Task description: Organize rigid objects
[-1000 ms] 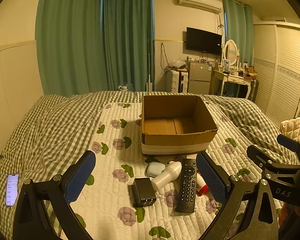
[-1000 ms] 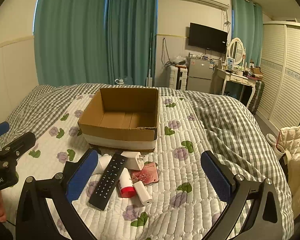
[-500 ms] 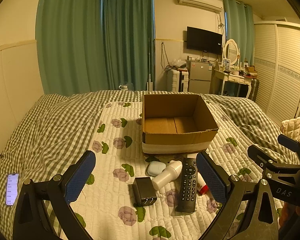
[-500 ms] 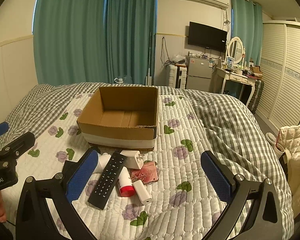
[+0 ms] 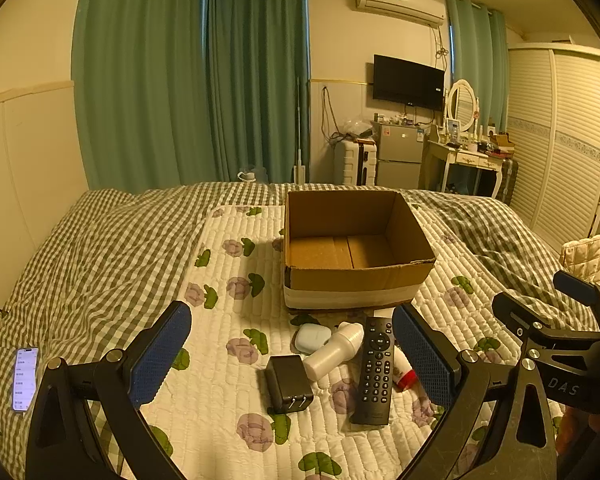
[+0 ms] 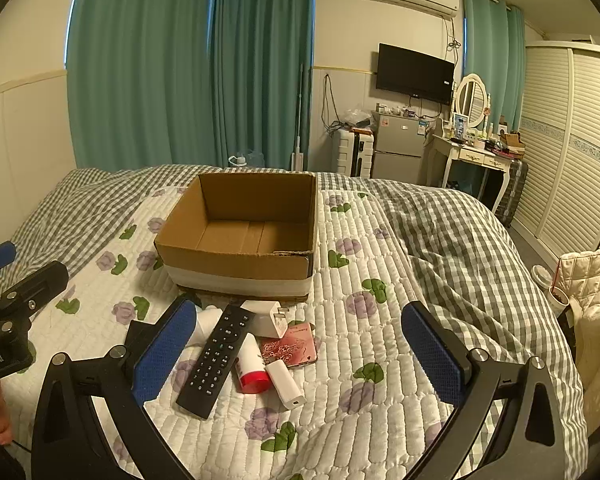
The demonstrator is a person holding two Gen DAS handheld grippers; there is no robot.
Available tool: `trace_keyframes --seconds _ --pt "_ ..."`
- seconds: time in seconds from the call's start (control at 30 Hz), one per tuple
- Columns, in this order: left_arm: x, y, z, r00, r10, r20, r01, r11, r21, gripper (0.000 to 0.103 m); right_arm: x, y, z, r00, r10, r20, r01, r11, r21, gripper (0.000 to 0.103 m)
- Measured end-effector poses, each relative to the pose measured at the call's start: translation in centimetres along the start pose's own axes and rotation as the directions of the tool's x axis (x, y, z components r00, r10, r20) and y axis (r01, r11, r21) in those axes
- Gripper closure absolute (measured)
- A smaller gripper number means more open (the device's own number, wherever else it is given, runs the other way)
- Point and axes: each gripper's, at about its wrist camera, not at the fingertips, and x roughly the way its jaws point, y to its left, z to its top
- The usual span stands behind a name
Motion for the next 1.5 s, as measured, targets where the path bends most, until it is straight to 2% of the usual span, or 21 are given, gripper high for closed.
trace_keyframes --seconds 0.63,0.9,1.2,1.27,1.37,1.5 --pt "-0.2 0.4 0.2 1.0 0.01 -0.001 -0.01 1.0 -0.003 0.0 0.2 0.0 -0.1 1.0 0.0 -0.004 0.0 1.0 -0.001 0.0" --pt "-0.6 0.5 0.2 1.0 0.006 0.015 -0.006 1.0 -0.008 0.0 0.1 0.1 -0.1 1.0 0.0 -0.004 0.0 1.0 -0.003 0.0" --pt "-0.6 0.7 0.9 0.999 0.034 0.039 -0.035 0.999 0.011 0.0 0.7 0.5 0.4 1.0 0.005 -0.029 -0.006 1.0 -0.026 0.0" --pt "0.7 1.4 0.7 0.999 0.05 0.017 -0.05 0.999 0.003 0.0 1.4 0.5 0.5 0.999 0.005 -0.042 -0.007 0.999 -0.033 0.0" --pt "3.7 2.3 -0.7 0.994 0.079 -0.07 -0.079 0.997 -0.006 0.002 3.2 0.7 -0.1 0.997 0.006 -0.081 -0.009 0.999 -0.043 0.0" --pt "7.9 1.8 -3.9 0.973 0.103 -0.205 -0.096 0.994 0.045 0.003 5.8 0.8 -1.5 0.988 0.014 -0.152 -0.021 0.999 -0.044 0.0"
